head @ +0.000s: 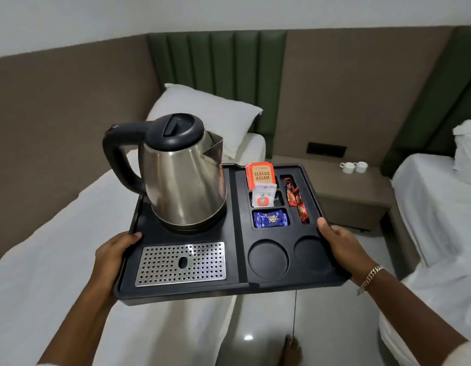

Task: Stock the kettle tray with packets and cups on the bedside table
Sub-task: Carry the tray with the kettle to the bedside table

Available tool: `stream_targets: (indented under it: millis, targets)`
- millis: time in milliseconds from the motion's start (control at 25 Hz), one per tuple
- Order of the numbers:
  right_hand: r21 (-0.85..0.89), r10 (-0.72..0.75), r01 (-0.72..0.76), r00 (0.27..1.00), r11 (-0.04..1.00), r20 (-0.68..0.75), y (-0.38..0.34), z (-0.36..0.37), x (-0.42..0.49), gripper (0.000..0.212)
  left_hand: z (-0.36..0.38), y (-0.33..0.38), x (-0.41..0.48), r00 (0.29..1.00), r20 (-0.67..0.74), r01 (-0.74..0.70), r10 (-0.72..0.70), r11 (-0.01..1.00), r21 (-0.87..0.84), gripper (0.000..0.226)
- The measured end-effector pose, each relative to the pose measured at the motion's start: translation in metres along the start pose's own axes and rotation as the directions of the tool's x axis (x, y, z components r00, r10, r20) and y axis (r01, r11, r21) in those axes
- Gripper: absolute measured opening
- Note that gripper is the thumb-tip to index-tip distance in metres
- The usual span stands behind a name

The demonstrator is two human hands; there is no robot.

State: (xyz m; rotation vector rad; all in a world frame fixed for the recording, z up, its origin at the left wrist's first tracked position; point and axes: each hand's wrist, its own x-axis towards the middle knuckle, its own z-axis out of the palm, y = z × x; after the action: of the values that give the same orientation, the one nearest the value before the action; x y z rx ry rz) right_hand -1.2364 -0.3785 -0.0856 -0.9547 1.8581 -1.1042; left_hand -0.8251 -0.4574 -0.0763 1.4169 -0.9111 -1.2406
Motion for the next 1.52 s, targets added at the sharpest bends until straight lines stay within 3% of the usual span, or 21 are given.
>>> stream_targets:
  millis: [320, 560, 840, 1080, 1320, 1520]
  targets:
    - [0.058, 0.038, -0.032, 0.994, 0.998, -0.101, -0.015, -0.073, 0.202, 0.065, 0.188, 0.014, 0.155, 0.998, 0.057, 0.033, -0.034, 0.999, 0.005, 0.011]
    - [0.057, 0.039, -0.031, 0.987, 0.998, -0.153, -0.028, -0.128, 0.357, 0.073, 0.324, 0.035, 0.275, 0.994, 0.108, 0.028, -0.034, 0.998, 0.051, 0.014]
    - [0.072, 0.046, -0.031, 0.977, 0.997, -0.206, -0.027, -0.158, 0.554, 0.067, 0.477, 0.033, 0.446, 0.988, 0.146, 0.028, -0.041, 0.996, 0.087, 0.020]
    - [0.075, 0.114, -0.100, 0.972, 0.992, -0.204, -0.021, -0.184, 0.697, 0.053, 0.594, 0.024, 0.551, 0.979, 0.204, -0.043, -0.011, 0.965, 0.257, 0.006]
    - [-0.038, 0.152, -0.162, 0.972, 0.986, -0.179, 0.051, -0.212, 0.837, 0.023, 0.703, -0.046, 0.616, 0.985, 0.169, -0.106, 0.019, 0.843, 0.527, 0.010]
    - [-0.095, 0.264, -0.289, 0.942, 0.953, -0.209, 0.170, -0.228, 0.920, 0.027, 0.783, -0.143, 0.663, 0.979, 0.197, -0.113, -0.044, 0.691, 0.714, 0.007]
